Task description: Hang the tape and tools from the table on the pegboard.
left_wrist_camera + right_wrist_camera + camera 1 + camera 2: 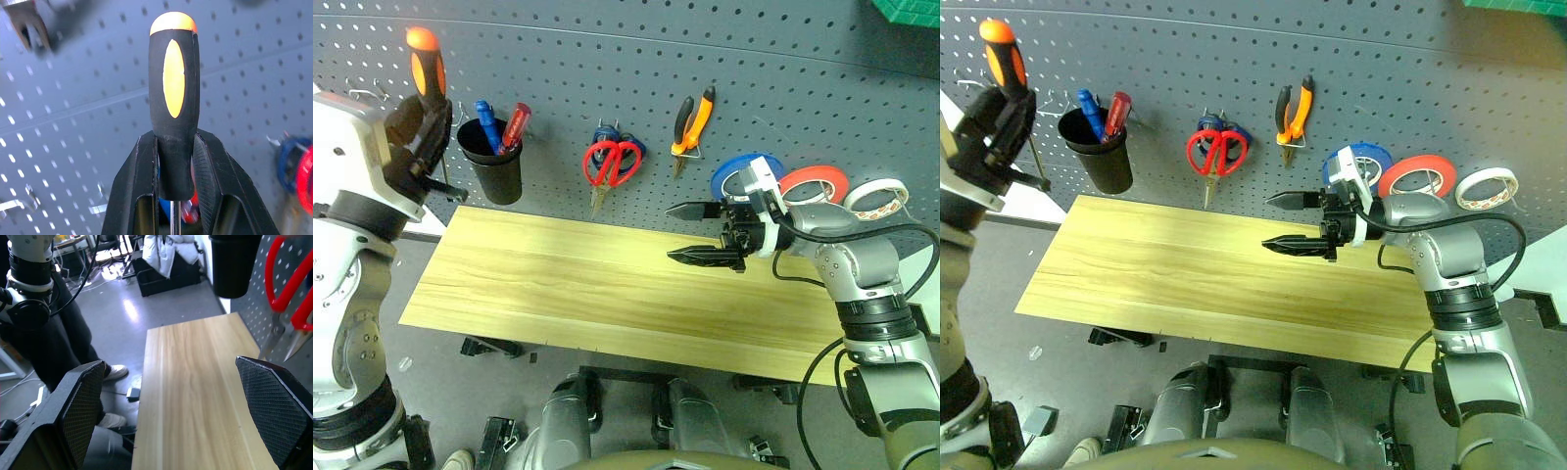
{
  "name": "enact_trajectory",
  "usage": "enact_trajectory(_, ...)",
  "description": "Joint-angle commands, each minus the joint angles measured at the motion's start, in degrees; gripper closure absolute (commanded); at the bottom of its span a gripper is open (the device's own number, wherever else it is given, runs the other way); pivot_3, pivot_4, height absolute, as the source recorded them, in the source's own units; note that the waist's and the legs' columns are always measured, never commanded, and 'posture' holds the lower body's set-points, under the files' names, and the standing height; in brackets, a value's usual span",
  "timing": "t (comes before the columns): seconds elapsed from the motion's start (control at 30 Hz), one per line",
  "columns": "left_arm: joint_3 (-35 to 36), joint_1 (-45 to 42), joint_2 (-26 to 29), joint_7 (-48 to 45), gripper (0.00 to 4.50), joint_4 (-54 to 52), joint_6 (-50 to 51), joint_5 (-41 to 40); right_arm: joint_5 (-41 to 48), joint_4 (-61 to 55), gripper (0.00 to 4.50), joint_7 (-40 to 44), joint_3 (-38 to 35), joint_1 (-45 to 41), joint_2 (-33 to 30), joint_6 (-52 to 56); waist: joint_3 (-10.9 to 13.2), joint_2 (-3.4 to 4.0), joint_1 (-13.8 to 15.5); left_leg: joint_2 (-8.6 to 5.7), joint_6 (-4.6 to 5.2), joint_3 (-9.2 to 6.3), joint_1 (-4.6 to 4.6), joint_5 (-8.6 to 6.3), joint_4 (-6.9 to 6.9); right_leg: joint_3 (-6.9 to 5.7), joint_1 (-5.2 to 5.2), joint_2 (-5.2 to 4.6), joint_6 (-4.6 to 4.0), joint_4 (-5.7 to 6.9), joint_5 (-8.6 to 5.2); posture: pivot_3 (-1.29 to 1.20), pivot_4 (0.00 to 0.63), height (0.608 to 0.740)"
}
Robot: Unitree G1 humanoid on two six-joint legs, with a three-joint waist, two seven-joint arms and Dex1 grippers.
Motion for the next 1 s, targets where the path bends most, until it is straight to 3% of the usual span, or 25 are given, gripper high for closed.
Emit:
enact_trajectory(0.03,-3.5,-6.6,0.5,-0.4,3.88,8.7,-9.3,4.1,1.3,-0.7,0.0,-1.6,-2.5,-2.2,1.2,-1.0,-0.1,0.03,0.0,0.0,-0.04,-0.01,0.01,0.02,0.0,0.0,0.0,0.03,-0.01,0.01,0.01,0.06,0.087,0.734)
enact_trajectory(0.23,-8.1,-12.6,-1.1,-1.9,3.88,22.8,-21.8,8.6,0.7,0.0,0.0,-2.7,-2.7,-3.1,2.2,-1.7,-0.7,0.05,-0.1,0.01,-0.04,0.04,0.03,0.03,0.01,0.0,0.04,0.03,-0.01,-0.02,0.01,0.03,0.085,0.734)
enact_trajectory(0.5,-10.0,-21.4,-0.8,-3.5,3.88,36.0,-28.2,10.2,0.1,0.6,0.0,-2.7,-3.0,-3.1,1.4,-2.3,-0.8,0.04,-0.2,0.04,-0.05,0.03,0.03,0.06,0.06,0.0,0.04,0.06,-0.01,0.05,0.01,0.01,0.084,0.734)
enact_trajectory(0.87,-11.3,-21.1,-6.3,-0.9,3.88,40.7,-28.2,9.9,-0.7,-1.8,0.0,-3.3,-2.7,-1.1,0.2,-2.5,-1.2,0.06,-1.0,0.04,-0.04,0.02,0.05,0.07,0.16,0.0,0.09,0.06,-0.01,0.08,0.0,-0.03,0.089,0.734)
enact_trajectory(1.0,-11.0,-19.7,-6.6,0.4,2.54,39.6,-27.5,10.1,-0.9,-1.9,0.0,-3.3,-3.1,-0.7,-0.5,-2.7,-1.2,0.08,-1.8,0.05,-0.03,0.01,0.13,0.07,0.17,0.01,0.14,0.06,-0.01,0.12,0.0,-0.04,0.088,0.734)
